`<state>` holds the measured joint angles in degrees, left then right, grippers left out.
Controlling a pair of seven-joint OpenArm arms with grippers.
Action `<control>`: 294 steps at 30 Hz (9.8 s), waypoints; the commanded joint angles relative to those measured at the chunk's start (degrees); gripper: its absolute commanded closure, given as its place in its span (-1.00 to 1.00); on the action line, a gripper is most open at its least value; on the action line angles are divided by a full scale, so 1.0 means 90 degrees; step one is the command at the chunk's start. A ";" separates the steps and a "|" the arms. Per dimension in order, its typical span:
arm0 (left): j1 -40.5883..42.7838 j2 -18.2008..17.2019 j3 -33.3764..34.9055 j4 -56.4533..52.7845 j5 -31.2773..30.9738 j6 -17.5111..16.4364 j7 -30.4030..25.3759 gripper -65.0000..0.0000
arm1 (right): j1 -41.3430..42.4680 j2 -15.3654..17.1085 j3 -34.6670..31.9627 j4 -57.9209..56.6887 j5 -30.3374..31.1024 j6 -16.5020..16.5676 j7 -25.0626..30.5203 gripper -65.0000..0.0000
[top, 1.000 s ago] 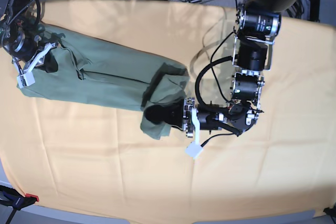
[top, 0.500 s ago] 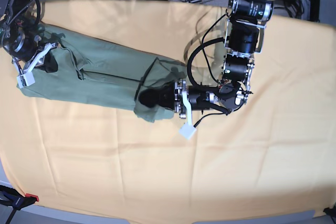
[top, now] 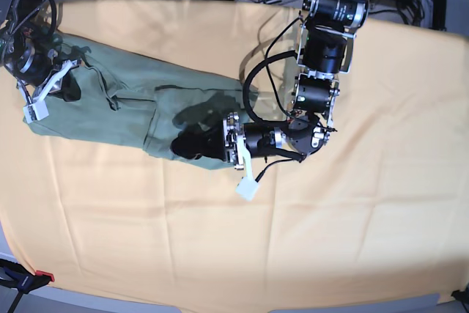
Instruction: Fold the T-shirt properly
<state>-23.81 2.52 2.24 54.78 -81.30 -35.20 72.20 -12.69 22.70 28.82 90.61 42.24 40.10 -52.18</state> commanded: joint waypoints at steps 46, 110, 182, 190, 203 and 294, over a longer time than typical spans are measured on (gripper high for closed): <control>-0.1868 -0.2081 -0.0007 0.0114 0.0641 -0.0114 0.0794 1.00 | 0.0019 0.0476 0.1974 -0.1962 0.3514 -0.0420 -0.2533 -0.20; -0.1763 -0.2096 -0.0005 0.0114 0.0478 -0.0257 0.0821 1.00 | 0.1401 -0.1350 -0.2460 0.2045 0.2283 -0.0011 -0.2271 -0.28; -0.1392 -0.2096 -0.0005 0.0114 0.0816 -0.0330 0.0602 1.00 | 0.1678 -0.0741 -0.2953 0.2081 0.0389 -0.0011 -0.0529 0.99; -0.1392 -0.2096 -0.0005 0.0114 0.0816 -0.0330 0.0602 1.00 | 0.1690 -0.1362 -0.2956 0.2079 0.1049 -0.0011 -0.0321 1.00; -0.1392 -0.2096 -0.0005 0.0114 0.0818 -0.0430 0.0602 1.00 | 0.1885 -0.1256 -0.2905 0.2844 0.0831 -0.0011 -0.1316 -0.38; -0.2045 -0.2448 0.2453 0.1872 -0.0411 -0.0533 0.0866 1.00 | -0.0440 -0.0896 0.0134 0.2958 0.1336 -0.0250 -0.1826 -0.17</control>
<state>-40.32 -19.38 24.75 70.72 -83.61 -39.66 80.62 -17.12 13.96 29.69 116.20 52.77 37.65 -69.71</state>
